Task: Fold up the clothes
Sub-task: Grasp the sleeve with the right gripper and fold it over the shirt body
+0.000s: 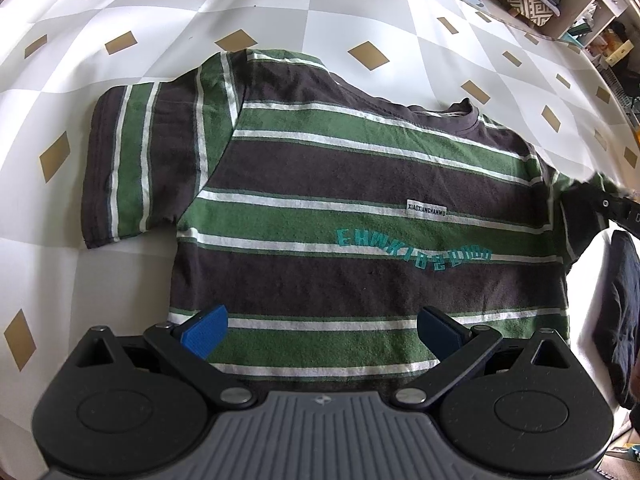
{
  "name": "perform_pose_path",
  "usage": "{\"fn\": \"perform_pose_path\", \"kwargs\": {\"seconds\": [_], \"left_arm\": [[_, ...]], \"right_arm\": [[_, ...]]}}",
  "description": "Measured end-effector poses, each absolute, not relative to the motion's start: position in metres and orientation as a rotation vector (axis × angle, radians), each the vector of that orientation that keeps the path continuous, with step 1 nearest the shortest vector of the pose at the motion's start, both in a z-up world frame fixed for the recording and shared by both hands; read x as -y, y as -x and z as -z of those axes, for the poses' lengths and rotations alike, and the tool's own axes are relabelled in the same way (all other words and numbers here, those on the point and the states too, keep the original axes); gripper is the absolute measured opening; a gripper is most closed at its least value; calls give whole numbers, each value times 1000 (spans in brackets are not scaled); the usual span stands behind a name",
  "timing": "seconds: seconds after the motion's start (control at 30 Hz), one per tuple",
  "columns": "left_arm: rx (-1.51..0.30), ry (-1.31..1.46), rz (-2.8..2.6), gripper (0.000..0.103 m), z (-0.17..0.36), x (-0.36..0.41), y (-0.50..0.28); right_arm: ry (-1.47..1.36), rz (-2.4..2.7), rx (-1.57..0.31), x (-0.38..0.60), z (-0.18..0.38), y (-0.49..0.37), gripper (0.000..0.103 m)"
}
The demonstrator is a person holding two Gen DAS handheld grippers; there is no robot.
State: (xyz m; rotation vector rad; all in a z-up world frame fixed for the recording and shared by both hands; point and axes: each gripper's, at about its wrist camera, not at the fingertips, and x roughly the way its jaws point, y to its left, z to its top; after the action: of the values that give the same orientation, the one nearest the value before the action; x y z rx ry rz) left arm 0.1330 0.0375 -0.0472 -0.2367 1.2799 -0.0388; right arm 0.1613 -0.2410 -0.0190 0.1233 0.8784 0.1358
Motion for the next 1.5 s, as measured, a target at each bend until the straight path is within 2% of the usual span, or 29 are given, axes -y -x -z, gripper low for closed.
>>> {"fn": "perform_pose_path", "kwargs": {"seconds": [0.13,0.23,0.3,0.33,0.6,0.77,1.07,1.27,1.4,1.5], "left_arm": [[-1281,238,29,101,48,-39,-134],[-1287,242,28,101,49,-39,-134],[-1288,247,28,101,49,-40,-134],[-1288,250,28,101,49,-40,-134],[-1291,260,19,101,49,-41,-133],[-1293,261,14,101,50,-42,-134],[-1301,271,4,101,51,-44,-135],[-1306,274,2,101,52,-46,-135],[-1308,276,0,101,53,-46,-136],[-1307,284,-5,101,52,-48,-136]], "right_arm": [[-8,-358,-895,201,20,-154,7],[131,-455,-963,178,32,-148,12],[172,-479,-1004,172,39,-145,27],[172,-469,-1003,173,38,-144,28],[-65,-341,-979,208,32,-155,43],[-253,-179,-1031,238,45,-170,49],[-481,-62,-1046,264,69,-182,49],[-440,-49,-1025,249,73,-188,48],[-396,-34,-1017,242,74,-189,28],[-358,-44,-986,238,68,-188,20]]}}
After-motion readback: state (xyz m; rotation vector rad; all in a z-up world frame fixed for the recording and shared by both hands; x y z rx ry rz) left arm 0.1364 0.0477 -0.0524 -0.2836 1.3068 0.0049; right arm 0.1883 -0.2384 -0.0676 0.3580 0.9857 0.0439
